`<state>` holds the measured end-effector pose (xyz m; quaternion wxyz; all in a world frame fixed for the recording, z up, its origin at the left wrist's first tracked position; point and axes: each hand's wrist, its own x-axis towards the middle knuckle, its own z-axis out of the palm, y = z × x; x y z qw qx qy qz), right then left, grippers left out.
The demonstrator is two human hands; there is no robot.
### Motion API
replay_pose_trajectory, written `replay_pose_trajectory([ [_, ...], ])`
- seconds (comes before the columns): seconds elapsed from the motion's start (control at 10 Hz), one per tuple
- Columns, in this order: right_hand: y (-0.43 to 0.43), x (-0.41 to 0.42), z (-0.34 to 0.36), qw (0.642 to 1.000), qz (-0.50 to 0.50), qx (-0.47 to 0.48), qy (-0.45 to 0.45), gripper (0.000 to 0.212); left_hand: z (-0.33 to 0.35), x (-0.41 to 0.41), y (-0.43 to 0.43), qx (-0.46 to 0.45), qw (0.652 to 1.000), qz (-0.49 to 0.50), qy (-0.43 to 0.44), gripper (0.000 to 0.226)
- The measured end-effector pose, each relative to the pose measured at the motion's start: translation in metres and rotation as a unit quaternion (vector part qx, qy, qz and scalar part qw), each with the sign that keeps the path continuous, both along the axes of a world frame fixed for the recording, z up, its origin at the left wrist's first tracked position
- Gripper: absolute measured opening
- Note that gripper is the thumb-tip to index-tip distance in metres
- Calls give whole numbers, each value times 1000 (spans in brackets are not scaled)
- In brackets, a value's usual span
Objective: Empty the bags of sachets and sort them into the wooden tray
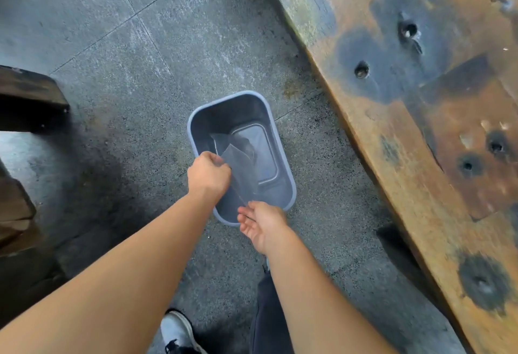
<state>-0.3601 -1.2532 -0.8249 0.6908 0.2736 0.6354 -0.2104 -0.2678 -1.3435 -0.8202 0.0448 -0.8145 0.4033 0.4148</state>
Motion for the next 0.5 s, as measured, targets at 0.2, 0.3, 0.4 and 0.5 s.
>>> replay_pose_trajectory([
  [0.2, 4, 13, -8, 996, 82, -23, 29, 10, -8, 16, -5, -7, 1000, 15, 26, 10],
  [0.3, 8, 18, 3, 991, 122, -31, 38, 13, 4, 25, 9, -2, 998, 44, 46, 10],
  [0.4, 8, 21, 26, 987, 150, -41, 49, 10, 29, 34, 22, 21, 998, 46, 49, 10],
  [0.5, 9, 28, 62, 979, 183, -71, 64, 11, 58, 40, 38, 16, 998, 20, 55, 16],
])
